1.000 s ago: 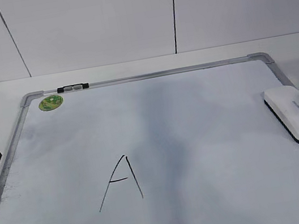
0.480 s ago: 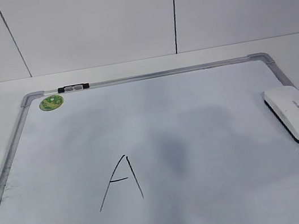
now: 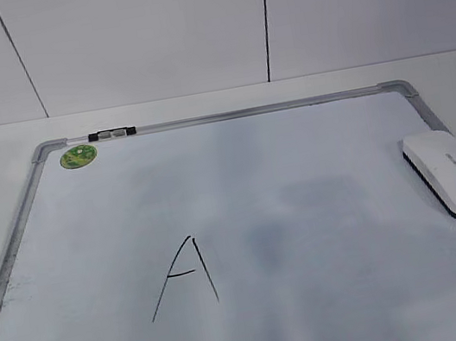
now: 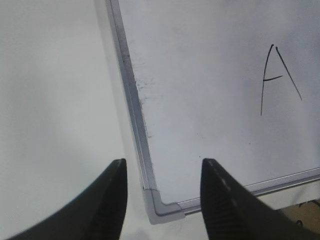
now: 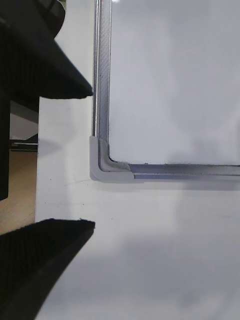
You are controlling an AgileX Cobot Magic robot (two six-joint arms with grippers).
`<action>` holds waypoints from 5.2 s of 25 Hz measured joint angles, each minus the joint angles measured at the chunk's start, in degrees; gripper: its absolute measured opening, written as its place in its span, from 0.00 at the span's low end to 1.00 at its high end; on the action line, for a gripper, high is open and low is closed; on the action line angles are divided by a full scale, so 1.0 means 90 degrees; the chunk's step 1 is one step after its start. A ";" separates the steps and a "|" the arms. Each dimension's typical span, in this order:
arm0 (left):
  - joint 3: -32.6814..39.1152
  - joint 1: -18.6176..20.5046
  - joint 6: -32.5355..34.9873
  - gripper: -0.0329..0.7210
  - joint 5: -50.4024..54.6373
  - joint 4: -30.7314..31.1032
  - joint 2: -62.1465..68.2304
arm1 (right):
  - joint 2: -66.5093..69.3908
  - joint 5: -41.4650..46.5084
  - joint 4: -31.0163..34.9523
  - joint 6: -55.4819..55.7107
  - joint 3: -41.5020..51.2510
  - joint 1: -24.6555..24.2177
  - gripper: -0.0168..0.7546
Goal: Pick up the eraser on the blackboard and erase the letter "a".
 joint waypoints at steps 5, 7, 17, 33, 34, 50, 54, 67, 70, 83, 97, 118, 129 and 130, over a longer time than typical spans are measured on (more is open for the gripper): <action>0.0970 0.0000 -0.0027 0.52 0.0015 0.0015 -0.1187 | -0.0141 0.0013 0.0015 0.0000 0.0000 0.0000 0.79; 0.1307 0.0000 -0.0027 0.52 0.0032 0.0015 -0.1670 | -0.0229 0.0023 0.0028 0.0000 0.0000 0.0000 0.79; 0.2307 0.0000 -0.0041 0.52 0.0062 0.0061 -0.3798 | -0.1076 0.0043 0.0040 -0.0015 0.0000 0.0000 0.79; 0.3111 0.0000 -0.0041 0.52 -0.0172 0.0172 -0.4740 | -0.2563 -0.0099 0.0029 -0.0184 0.0758 0.0000 0.79; 0.3111 0.0000 -0.0041 0.52 -0.0204 0.0172 -0.4740 | -0.2587 -0.0133 0.0029 -0.0189 0.0787 0.0000 0.79; 0.3326 0.0000 -0.0041 0.52 -0.0730 0.0196 -0.4740 | -0.2602 -0.0382 0.0041 -0.0204 0.0944 0.0000 0.79; 0.3340 0.0000 -0.0041 0.52 -0.0803 0.0251 -0.4740 | -0.2602 -0.0382 0.0041 -0.0204 0.0944 0.0000 0.79; 0.3340 0.0000 -0.0041 0.51 -0.0818 0.0283 -0.4740 | -0.2606 -0.0382 0.0041 -0.0204 0.0944 0.0000 0.79; 0.3340 0.0000 -0.0041 0.51 -0.0818 0.0283 -0.4740 | -0.2606 -0.0382 0.0041 -0.0204 0.0944 0.0000 0.79; 0.3340 0.0000 -0.0041 0.44 -0.0818 0.0283 -0.4766 | -0.2606 -0.0394 0.0041 -0.0214 0.0953 -0.0051 0.79; 0.3340 0.0091 -0.0041 0.40 -0.0818 0.0272 -0.6227 | -0.3985 -0.0394 0.0041 -0.0214 0.0953 -0.0758 0.79; 0.3340 0.0091 -0.0041 0.36 -0.0804 0.0261 -0.6427 | -0.4064 -0.0385 0.0029 -0.0214 0.0953 -0.0767 0.79; 0.3340 0.0091 -0.0041 0.36 -0.0804 0.0261 -0.6427 | -0.4064 -0.0385 0.0029 -0.0214 0.0953 -0.0767 0.79; 0.3340 0.0091 -0.0041 0.36 -0.0804 0.0261 -0.6427 | -0.4064 -0.0385 0.0029 -0.0214 0.0953 -0.0767 0.79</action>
